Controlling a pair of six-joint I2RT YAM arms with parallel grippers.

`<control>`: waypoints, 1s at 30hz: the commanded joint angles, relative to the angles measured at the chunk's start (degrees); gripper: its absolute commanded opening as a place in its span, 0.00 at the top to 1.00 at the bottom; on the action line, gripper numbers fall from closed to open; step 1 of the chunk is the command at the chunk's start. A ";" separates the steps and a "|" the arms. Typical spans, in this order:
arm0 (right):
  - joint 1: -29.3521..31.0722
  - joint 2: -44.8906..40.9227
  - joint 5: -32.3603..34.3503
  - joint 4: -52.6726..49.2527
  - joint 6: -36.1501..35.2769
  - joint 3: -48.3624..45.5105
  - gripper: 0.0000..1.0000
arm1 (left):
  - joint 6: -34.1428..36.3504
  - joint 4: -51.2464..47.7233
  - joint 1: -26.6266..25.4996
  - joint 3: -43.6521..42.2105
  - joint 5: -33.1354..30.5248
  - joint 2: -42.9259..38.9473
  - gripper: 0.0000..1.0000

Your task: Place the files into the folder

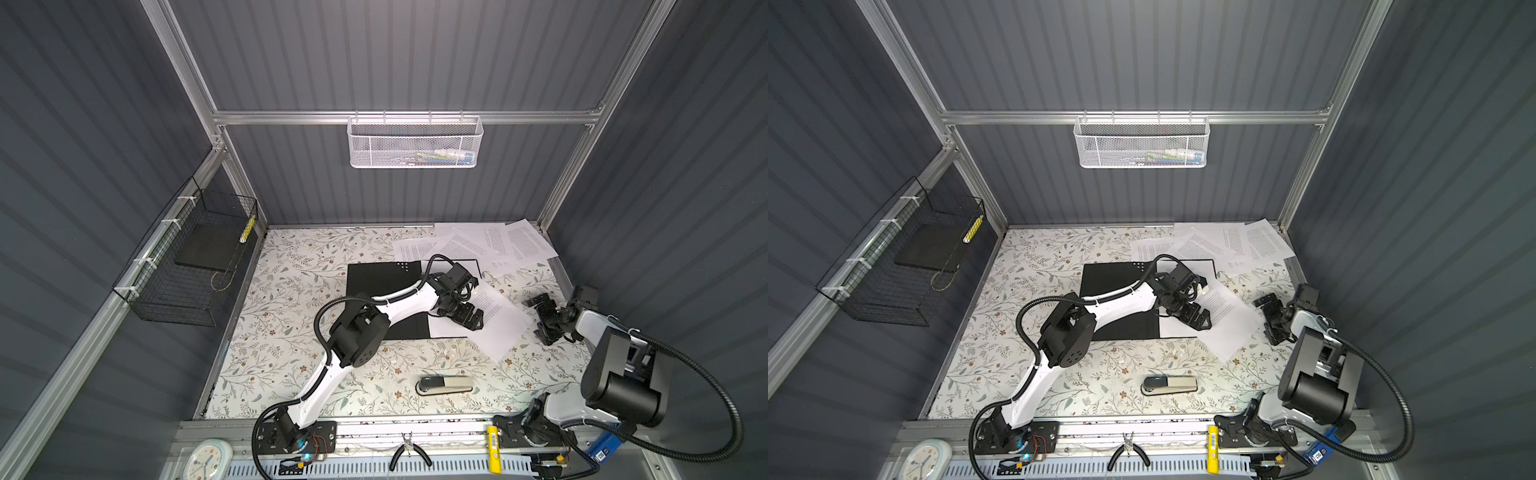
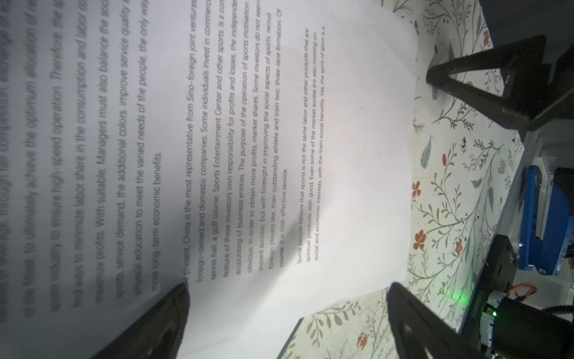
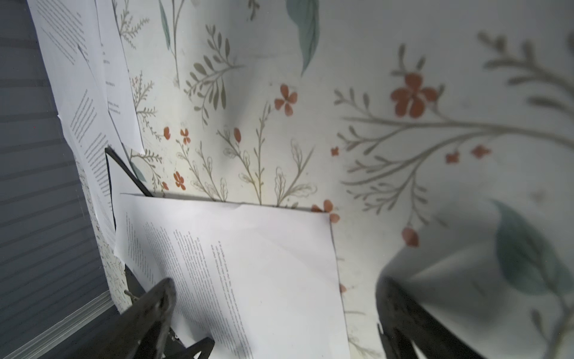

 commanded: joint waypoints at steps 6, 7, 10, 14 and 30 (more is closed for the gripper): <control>2.21 6.55 7.49 -5.30 -1.81 6.88 0.01 | 0.79 -1.09 0.43 -0.48 0.29 1.70 0.00; 2.82 7.34 7.89 -5.96 -1.99 7.80 0.01 | 0.80 -1.10 0.39 -0.43 0.38 1.70 0.00; 5.44 10.05 9.74 -9.42 -3.11 10.59 0.01 | 0.89 -1.10 0.40 -0.21 0.47 1.70 0.00; 9.35 13.11 14.26 -15.26 -4.33 14.44 0.01 | 1.08 -1.23 0.42 0.05 0.47 1.63 0.00; 12.80 2.81 -4.61 -6.46 -2.00 4.83 0.01 | 1.20 -1.42 0.60 0.44 0.38 2.15 0.00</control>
